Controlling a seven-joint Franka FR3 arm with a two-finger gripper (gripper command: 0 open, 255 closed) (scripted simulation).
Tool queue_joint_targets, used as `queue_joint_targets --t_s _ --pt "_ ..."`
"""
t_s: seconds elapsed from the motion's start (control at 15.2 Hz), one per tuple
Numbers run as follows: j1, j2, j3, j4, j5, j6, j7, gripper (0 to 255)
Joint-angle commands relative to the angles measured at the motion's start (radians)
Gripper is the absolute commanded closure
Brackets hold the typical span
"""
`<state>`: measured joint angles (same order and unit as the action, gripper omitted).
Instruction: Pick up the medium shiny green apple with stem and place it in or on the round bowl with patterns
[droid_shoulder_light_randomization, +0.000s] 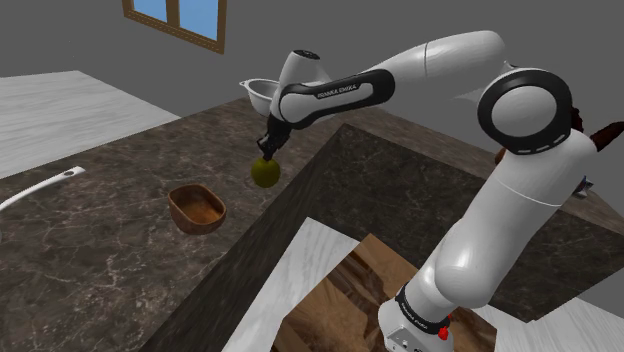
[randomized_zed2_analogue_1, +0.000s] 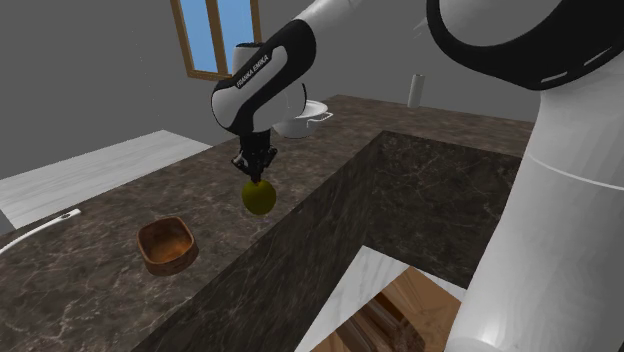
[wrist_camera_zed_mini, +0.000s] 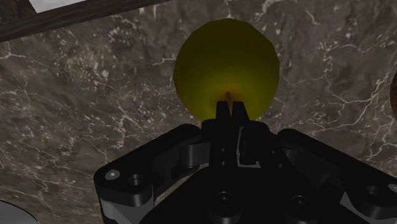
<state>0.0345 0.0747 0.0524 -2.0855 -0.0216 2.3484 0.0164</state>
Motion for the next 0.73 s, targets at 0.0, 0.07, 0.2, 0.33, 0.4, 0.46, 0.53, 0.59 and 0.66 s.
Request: queue_joint_targets --t_s 0.0,0.07,0.2,0.33,0.4,0.46,0.53,0.59,0.66 --pt "0.0 -0.011 0.0 0.015 0.001 -0.026 -0.002 255" --pt "0.0 -0.017 0.0 0.022 0.002 -0.039 -0.002 255" --pt "0.0 -0.027 0.0 0.037 0.003 -0.064 -0.003 255" --pt "0.0 -0.037 0.0 0.053 0.004 -0.09 -0.004 255" --pt "-0.001 -0.041 0.0 0.062 0.005 -0.103 -0.004 255" --pt "-0.001 -0.045 0.0 0.07 0.005 -0.116 -0.005 255" --pt "-0.001 -0.05 0.0 0.079 0.005 -0.129 -0.005 255" --pt "-0.001 -0.053 0.0 0.088 0.006 -0.142 -0.006 255" --pt "-0.001 -0.057 0.0 0.097 0.006 -0.155 -0.006 255"
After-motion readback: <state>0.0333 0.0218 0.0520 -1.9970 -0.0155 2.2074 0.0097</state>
